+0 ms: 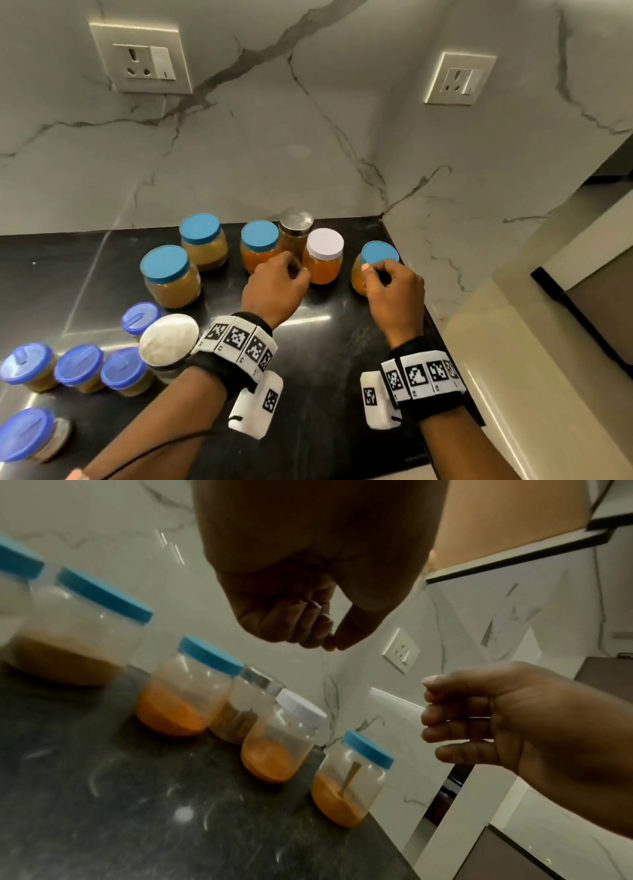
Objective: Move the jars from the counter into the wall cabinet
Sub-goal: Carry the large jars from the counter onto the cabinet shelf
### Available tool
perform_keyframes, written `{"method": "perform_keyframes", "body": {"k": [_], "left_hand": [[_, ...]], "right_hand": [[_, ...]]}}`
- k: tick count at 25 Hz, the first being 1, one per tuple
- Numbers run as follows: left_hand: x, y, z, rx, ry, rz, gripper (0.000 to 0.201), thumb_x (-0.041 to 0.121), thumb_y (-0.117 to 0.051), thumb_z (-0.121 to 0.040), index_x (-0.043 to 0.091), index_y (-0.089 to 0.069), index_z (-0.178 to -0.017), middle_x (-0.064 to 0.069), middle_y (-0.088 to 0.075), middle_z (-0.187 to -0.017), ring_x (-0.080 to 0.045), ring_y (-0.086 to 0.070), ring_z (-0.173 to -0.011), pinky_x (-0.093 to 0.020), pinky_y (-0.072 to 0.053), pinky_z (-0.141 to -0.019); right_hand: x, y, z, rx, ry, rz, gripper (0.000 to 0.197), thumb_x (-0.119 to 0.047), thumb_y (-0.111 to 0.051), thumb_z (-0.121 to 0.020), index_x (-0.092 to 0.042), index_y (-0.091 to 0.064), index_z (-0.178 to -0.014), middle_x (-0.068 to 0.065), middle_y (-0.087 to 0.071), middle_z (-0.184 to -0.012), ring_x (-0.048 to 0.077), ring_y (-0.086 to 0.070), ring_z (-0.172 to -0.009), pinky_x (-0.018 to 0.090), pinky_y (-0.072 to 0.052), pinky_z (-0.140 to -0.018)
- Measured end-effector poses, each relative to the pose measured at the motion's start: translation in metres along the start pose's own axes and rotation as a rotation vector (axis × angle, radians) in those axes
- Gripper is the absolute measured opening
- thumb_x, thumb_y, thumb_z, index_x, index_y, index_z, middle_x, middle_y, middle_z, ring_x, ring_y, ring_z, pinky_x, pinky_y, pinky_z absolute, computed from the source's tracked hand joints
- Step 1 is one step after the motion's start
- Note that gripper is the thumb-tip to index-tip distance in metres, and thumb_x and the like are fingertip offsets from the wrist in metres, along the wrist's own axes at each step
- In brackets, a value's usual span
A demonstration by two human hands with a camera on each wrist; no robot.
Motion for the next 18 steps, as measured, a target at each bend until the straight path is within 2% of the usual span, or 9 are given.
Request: {"method": "perform_keyframes", "body": {"k": [3,5,8,10,13,16,18], "left_hand": [[-0.006,-0.037,-0.017,-0.007,0.096,0.076,0.011,0.029,-0.059,-0.085,0.022,-0.056,-0.092,0.003,-0.064,-0.084,-0.013,-0.061,-0.078,-0.037,-0.054,-0.076],[-0.009,-0.061,-0.028,-0.041,0.182,0.155,0.027,0.025,-0.064,-0.082,0.022,-0.053,-0.107,0.0,-0.065,-0.1,-0.016,-0.062,-0.091,-0.04,-0.053,-0.086],[-0.014,-0.087,-0.038,-0.063,0.265,0.18,0.064,0.024,-0.072,-0.077,0.022,-0.037,-0.132,-0.004,-0.049,-0.134,-0.022,-0.051,-0.119,-0.039,-0.044,-0.1],[-0.018,-0.099,-0.046,-0.048,0.336,0.188,0.081,0.027,-0.075,-0.074,0.021,-0.028,-0.139,-0.006,-0.037,-0.143,-0.025,-0.043,-0.128,-0.04,-0.038,-0.104],[-0.026,-0.112,-0.058,-0.016,0.423,0.21,0.099,0.031,-0.08,-0.067,0.02,-0.019,-0.144,-0.009,-0.03,-0.147,-0.028,-0.038,-0.132,-0.042,-0.034,-0.106],[-0.031,-0.121,-0.068,0.034,0.444,0.271,0.107,0.029,-0.083,-0.062,0.021,-0.017,-0.146,-0.008,-0.03,-0.148,-0.027,-0.036,-0.133,-0.043,-0.034,-0.108],[-0.032,-0.127,-0.074,0.076,0.453,0.356,0.11,0.026,-0.085,-0.06,0.025,-0.015,-0.145,-0.005,-0.032,-0.149,-0.026,-0.035,-0.135,-0.045,-0.034,-0.109]], "right_hand": [[0.035,-0.004,-0.01,-0.012,-0.071,-0.038,0.015,-0.024,-0.063,-0.088,-0.012,-0.067,-0.08,-0.006,-0.062,-0.072,0.006,-0.056,-0.065,0.02,-0.047,-0.061],[0.054,-0.008,-0.018,-0.027,-0.136,-0.073,0.01,-0.02,-0.064,-0.087,-0.013,-0.067,-0.093,-0.005,-0.064,-0.081,0.007,-0.058,-0.075,0.026,-0.053,-0.07],[0.078,-0.018,-0.03,-0.088,-0.265,-0.14,0.037,-0.016,-0.067,-0.084,-0.019,-0.055,-0.12,-0.003,-0.061,-0.101,0.012,-0.059,-0.094,0.033,-0.054,-0.086],[0.091,-0.027,-0.04,-0.137,-0.277,-0.179,0.055,-0.014,-0.071,-0.08,-0.022,-0.046,-0.129,0.0,-0.055,-0.121,0.013,-0.053,-0.112,0.031,-0.049,-0.095],[0.106,-0.037,-0.051,-0.205,-0.273,-0.201,0.08,-0.01,-0.077,-0.073,-0.022,-0.034,-0.139,0.002,-0.04,-0.137,0.009,-0.039,-0.124,0.027,-0.038,-0.101],[0.117,-0.047,-0.053,-0.323,-0.283,-0.276,0.107,-0.008,-0.082,-0.067,-0.026,-0.014,-0.148,-0.002,-0.028,-0.148,0.01,-0.029,-0.136,0.031,-0.03,-0.111],[0.122,-0.053,-0.056,-0.379,-0.305,-0.309,0.119,-0.005,-0.082,-0.064,-0.03,-0.004,-0.149,-0.005,-0.02,-0.153,0.012,-0.023,-0.141,0.03,-0.025,-0.114]]}}
Point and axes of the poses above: each hand's wrist, its own z-axis away from the middle knuckle, its own y-axis out of the back of the hand, x = y × z, the point moved 1 cm from there along -z, towards the middle knuckle
